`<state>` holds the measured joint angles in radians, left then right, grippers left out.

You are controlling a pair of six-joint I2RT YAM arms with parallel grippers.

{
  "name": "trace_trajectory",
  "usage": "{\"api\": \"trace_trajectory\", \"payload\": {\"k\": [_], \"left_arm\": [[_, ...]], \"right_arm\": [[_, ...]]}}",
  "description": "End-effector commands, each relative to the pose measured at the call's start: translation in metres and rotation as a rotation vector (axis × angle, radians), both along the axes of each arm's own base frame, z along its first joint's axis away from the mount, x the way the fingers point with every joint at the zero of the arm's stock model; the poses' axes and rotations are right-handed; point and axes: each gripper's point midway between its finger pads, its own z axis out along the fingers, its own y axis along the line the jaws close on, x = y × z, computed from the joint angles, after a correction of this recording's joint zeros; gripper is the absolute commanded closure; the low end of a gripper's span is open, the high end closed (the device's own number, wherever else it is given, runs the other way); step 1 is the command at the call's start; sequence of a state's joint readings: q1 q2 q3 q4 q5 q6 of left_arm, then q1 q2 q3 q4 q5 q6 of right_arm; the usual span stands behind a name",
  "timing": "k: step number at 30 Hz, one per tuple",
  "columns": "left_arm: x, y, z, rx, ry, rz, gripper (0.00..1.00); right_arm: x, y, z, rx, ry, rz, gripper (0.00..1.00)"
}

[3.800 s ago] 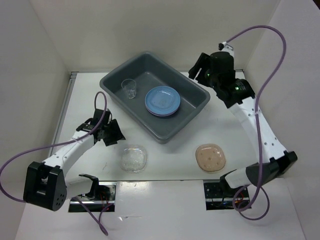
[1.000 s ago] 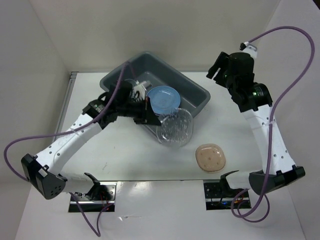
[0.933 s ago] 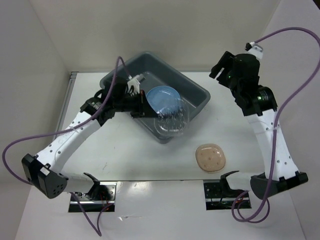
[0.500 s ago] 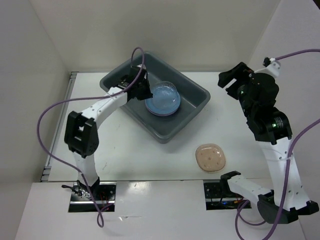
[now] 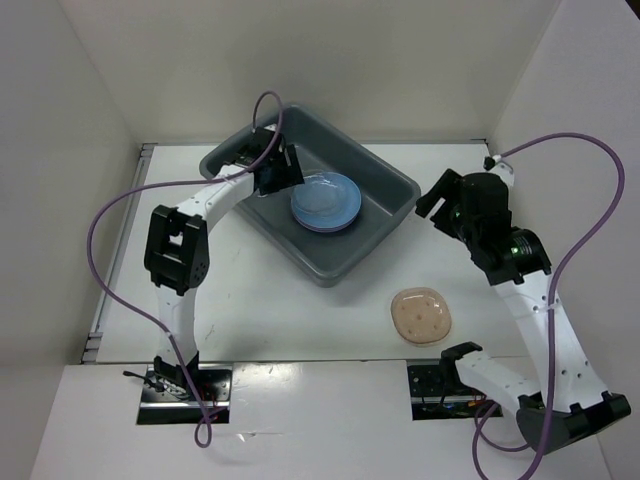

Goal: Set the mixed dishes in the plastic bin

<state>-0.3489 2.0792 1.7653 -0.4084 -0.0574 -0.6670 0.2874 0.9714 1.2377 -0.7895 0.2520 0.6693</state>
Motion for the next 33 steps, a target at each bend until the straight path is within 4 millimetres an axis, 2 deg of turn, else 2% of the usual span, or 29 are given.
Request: {"api": "trace_trajectory", "payload": {"k": [1, 2, 3, 4, 5, 6, 7, 8, 9, 10, 13, 14, 15, 16, 18, 19, 22, 23, 27, 33], "left_arm": [[0.006, -0.027, 0.058, -0.104, -0.137, -0.101, 0.14], [0.005, -0.031, 0.084, -0.133, -0.184, -0.119, 0.1], [-0.002, -0.037, 0.098, -0.177, -0.191, -0.151, 0.09], [-0.005, -0.04, 0.112, -0.215, -0.215, -0.151, 0.09], [-0.014, -0.04, 0.141, -0.249, -0.267, -0.162, 0.05], [-0.026, -0.043, 0.139, -0.257, -0.26, -0.168, 0.04], [-0.034, -0.045, 0.148, -0.265, -0.28, -0.179, 0.04], [-0.053, -0.049, 0.172, -0.281, -0.32, -0.202, 0.02], [-0.063, -0.05, 0.178, -0.288, -0.336, -0.214, 0.0], [-0.085, -0.049, 0.183, -0.309, -0.342, -0.229, 0.0], [-0.118, -0.04, 0.179, -0.322, -0.332, -0.24, 0.0], [-0.136, -0.032, 0.195, -0.334, -0.369, -0.243, 0.0], [-0.15, -0.026, 0.17, -0.319, -0.323, -0.239, 0.0], [-0.168, -0.02, 0.184, -0.337, -0.362, -0.235, 0.0], [-0.184, -0.007, 0.176, -0.319, -0.353, -0.211, 0.0], [-0.2, 0.002, 0.17, -0.31, -0.343, -0.202, 0.0], [-0.22, 0.013, 0.166, -0.319, -0.341, -0.183, 0.0], [-0.224, 0.015, 0.151, -0.31, -0.315, -0.18, 0.0], [-0.236, 0.009, 0.121, -0.325, -0.23, -0.217, 0.0], [-0.252, 0.018, 0.093, -0.244, -0.161, -0.253, 0.0]], "right_arm": [[-0.012, -0.024, -0.034, -0.086, 0.139, -0.111, 0.19], [-0.013, -0.028, -0.046, -0.111, 0.183, -0.123, 0.19], [-0.013, -0.032, -0.054, -0.128, 0.218, -0.14, 0.19], [-0.015, -0.035, -0.07, -0.147, 0.274, -0.147, 0.19], [-0.015, -0.034, -0.086, -0.162, 0.335, -0.138, 0.19], [-0.016, -0.032, -0.096, -0.164, 0.365, -0.128, 0.19], [-0.017, -0.03, -0.104, -0.166, 0.392, -0.121, 0.19], [-0.014, -0.027, -0.105, -0.155, 0.391, -0.109, 0.19], [-0.012, -0.03, -0.108, -0.156, 0.403, -0.121, 0.19], [-0.011, -0.036, -0.111, -0.166, 0.418, -0.134, 0.18], [-0.006, -0.04, -0.125, -0.182, 0.481, -0.108, 0.18], [-0.004, -0.043, -0.131, -0.184, 0.504, -0.119, 0.18], [0.001, -0.044, -0.14, -0.212, 0.545, -0.113, 0.18], [-0.001, -0.045, -0.149, -0.234, 0.582, -0.098, 0.18], [0.003, -0.045, -0.16, -0.249, 0.632, -0.076, 0.18], [0.004, -0.043, -0.174, -0.251, 0.681, -0.064, 0.18], [0.005, -0.04, -0.192, -0.261, 0.742, -0.026, 0.18], [0.007, -0.037, -0.194, -0.262, 0.744, -0.003, 0.18], [0.009, -0.037, -0.21, -0.24, 0.786, 0.036, 0.18], [0.011, -0.045, -0.214, -0.208, 0.799, 0.03, 0.18]]}}
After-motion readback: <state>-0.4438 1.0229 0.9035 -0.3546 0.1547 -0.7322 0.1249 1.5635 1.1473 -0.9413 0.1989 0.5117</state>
